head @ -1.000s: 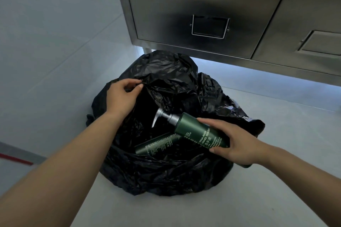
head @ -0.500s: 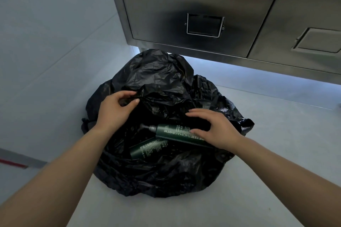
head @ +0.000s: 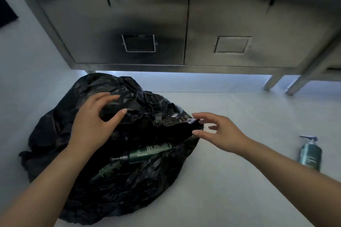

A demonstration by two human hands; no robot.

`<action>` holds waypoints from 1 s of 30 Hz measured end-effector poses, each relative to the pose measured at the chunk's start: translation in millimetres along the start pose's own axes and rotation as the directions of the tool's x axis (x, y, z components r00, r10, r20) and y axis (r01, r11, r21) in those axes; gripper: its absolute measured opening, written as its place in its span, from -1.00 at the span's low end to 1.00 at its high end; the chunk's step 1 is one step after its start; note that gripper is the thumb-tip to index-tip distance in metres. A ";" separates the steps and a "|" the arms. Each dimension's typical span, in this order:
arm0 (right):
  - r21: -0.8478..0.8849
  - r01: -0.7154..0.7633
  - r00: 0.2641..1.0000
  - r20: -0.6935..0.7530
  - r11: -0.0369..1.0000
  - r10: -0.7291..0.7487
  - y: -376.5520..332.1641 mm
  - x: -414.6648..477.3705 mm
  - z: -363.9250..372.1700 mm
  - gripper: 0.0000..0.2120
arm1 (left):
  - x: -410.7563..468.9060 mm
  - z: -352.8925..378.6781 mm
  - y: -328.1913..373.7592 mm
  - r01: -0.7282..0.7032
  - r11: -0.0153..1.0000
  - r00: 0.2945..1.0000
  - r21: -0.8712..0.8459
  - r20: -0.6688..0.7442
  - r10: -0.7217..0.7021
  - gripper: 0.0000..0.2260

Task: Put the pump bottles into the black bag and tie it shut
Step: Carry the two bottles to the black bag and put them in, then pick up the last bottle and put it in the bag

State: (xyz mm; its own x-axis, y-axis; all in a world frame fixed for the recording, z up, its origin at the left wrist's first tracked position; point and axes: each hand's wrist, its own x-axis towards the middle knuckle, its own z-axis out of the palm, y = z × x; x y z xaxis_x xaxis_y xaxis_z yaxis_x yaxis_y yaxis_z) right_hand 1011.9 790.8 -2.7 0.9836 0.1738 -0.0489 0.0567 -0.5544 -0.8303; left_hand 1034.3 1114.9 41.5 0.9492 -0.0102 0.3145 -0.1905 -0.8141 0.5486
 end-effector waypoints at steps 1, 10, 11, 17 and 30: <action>-0.001 -0.037 0.999 -0.025 0.999 0.037 7.3 -10.4 -13.6 -0.62 | 2.9 8.4 13.2 -0.031 0.999 0.998 0.014 0.056 0.030 -0.59; -0.179 -0.412 0.911 -0.062 0.893 0.408 106.8 -109.3 -157.3 -0.45 | 2.4 149.3 142.1 -0.381 0.921 0.817 0.087 0.498 0.291 -0.49; -0.187 -0.430 0.902 -0.067 0.883 0.426 119.3 -117.2 -168.7 -0.45 | 0.1 167.6 155.9 -0.390 0.917 0.800 0.086 0.524 0.292 -0.48; -0.155 -0.544 0.833 -0.215 0.824 0.510 220.3 -154.6 -189.6 -0.41 | -35.0 276.7 215.3 -0.391 0.911 0.736 0.129 0.638 0.226 -0.48; -0.044 -0.625 0.705 -0.459 0.779 0.540 354.1 -138.6 -169.8 -0.10 | -112.6 407.6 214.3 -0.327 0.904 0.646 0.275 0.764 0.001 -0.39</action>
State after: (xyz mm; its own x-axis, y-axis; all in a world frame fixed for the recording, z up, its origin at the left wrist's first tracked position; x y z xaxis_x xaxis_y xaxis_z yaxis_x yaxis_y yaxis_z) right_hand 924.7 432.2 -195.6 0.8030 -0.5504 -0.2287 -0.5635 -0.5763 -0.5918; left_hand 988.6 704.9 -192.1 0.8039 -0.4508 -0.3880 -0.4135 -0.8925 0.1803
